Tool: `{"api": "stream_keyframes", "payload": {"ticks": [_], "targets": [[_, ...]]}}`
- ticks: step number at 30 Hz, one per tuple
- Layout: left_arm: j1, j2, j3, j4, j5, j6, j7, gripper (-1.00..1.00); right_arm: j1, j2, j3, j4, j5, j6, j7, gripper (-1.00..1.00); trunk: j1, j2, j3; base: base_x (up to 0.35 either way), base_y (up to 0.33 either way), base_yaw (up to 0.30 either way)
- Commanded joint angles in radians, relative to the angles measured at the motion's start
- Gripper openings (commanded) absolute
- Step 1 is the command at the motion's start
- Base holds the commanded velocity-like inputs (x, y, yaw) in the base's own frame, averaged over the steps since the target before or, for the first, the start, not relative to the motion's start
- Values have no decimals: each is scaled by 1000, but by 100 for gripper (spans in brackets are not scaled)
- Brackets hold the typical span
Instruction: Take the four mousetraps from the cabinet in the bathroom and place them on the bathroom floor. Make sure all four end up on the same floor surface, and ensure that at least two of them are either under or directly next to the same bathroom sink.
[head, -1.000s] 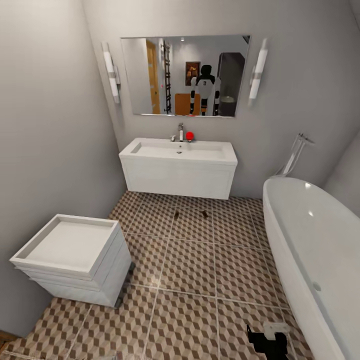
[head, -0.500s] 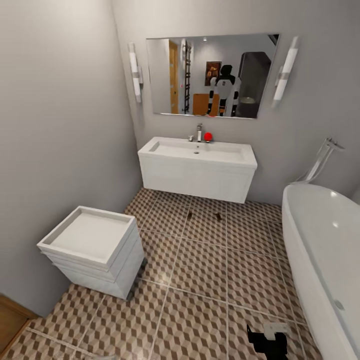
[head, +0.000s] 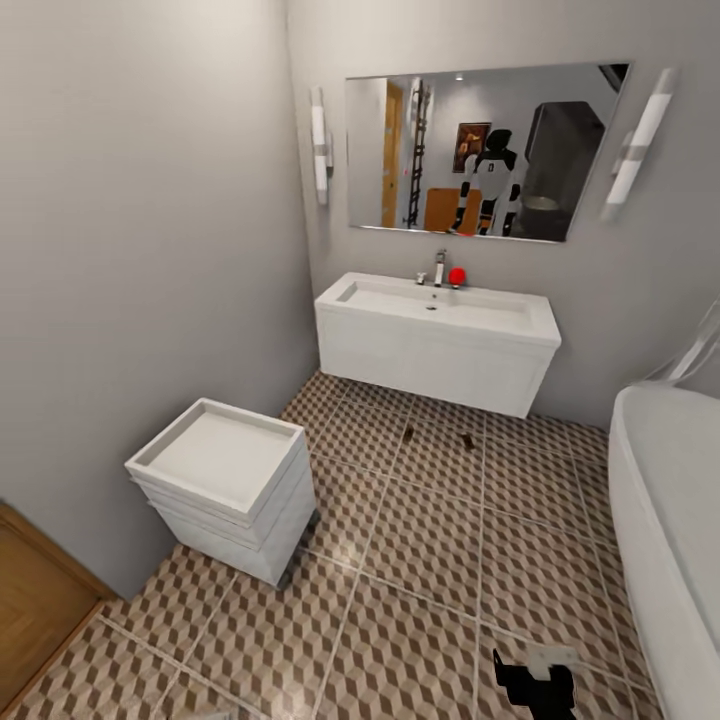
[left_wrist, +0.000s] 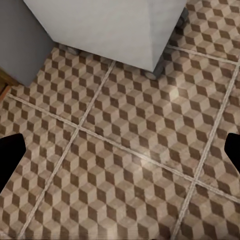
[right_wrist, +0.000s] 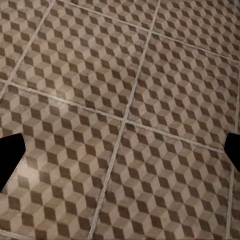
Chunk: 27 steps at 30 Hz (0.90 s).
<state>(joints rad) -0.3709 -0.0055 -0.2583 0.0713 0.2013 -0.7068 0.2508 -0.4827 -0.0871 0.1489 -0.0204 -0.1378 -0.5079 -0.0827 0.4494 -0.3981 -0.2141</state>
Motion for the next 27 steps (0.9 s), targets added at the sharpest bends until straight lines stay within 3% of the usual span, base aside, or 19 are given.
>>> {"api": "stream_keyframes", "payload": {"ticks": [1, 27], "targets": [[-2, -1, -9, 4, 6, -5, 2, 100, -1, 0, 9, 0, -10, -3, -2, 100, 1, -2, -2, 0, 0, 250], [-2, -1, -9, 4, 6, -5, 2, 100, -1, 1, 9, 0, -10, -3, -2, 100, 1, -2, -2, 0, 0, 250]]}}
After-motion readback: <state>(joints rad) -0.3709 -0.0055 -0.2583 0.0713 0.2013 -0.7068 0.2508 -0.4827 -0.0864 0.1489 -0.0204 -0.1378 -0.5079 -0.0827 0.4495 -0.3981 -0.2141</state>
